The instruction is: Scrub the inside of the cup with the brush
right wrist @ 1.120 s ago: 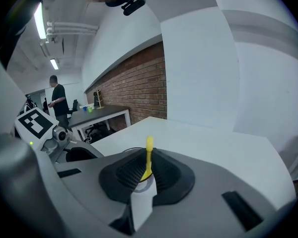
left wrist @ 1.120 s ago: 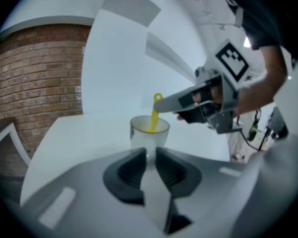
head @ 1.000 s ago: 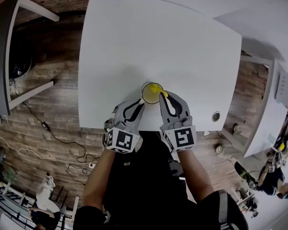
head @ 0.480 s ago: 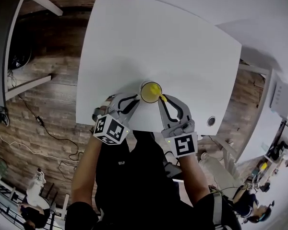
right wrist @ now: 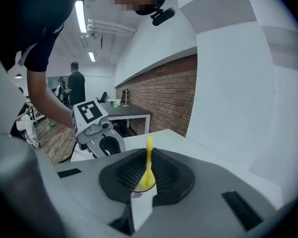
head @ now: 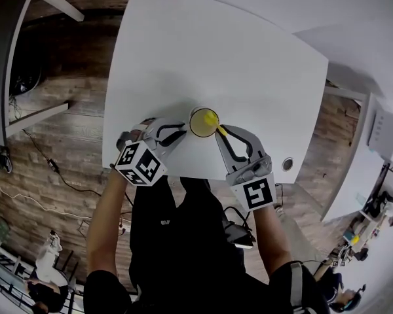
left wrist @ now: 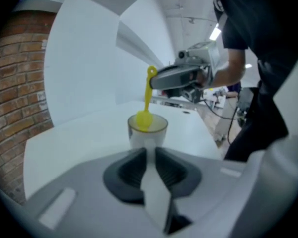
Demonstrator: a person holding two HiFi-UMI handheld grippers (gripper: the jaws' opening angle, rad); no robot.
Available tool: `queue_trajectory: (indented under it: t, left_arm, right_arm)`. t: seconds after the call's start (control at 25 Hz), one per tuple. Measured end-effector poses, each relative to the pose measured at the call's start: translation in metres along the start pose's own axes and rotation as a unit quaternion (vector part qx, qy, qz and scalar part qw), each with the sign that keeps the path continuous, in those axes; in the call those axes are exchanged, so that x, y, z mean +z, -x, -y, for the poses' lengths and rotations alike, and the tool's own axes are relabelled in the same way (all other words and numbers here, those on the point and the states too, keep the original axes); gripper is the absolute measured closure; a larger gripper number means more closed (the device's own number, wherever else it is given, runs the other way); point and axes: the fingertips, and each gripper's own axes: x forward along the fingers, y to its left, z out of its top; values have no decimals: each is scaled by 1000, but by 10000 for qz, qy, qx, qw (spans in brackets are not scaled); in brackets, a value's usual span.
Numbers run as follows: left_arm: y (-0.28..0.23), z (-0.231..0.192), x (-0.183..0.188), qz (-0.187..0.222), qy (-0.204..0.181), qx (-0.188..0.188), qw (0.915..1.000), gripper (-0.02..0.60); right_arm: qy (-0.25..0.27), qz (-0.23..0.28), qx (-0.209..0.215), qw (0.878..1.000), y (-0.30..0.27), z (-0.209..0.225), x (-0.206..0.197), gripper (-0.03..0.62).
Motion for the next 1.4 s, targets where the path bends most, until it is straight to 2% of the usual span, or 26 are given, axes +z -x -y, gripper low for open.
queue_trajectory:
  t: [0.32, 0.72, 0.96, 1.08, 1.2, 1.4]
  left_arm:
    - [0, -2, 0, -29, -120, -52, 9999, 522]
    - [2, -3, -1, -11, -88, -186, 9998, 523]
    - [4, -14, -4, -112, -207, -90, 9997, 522]
    - [4, -19, -4, -258, -401, -6, 9989, 522]
    - [4, -25, -5, -385, -635, 40, 9972, 522]
    - [3, -30, -4, -517, -881, -28, 9948, 522]
  right_arm:
    - [-24, -67, 74, 9999, -16, 4, -19, 565]
    - [-452, -73, -44, 9989, -28, 9, -34, 563]
    - [-440, -92, -12, 9990, -26, 4, -34, 565]
    - [-437, -110, 19, 9990, -24, 2, -34, 565]
    - [-234, -144, 173, 9995, -23, -2, -32, 565]
    - [464, -275, 660, 9964, -20, -10, -22, 565]
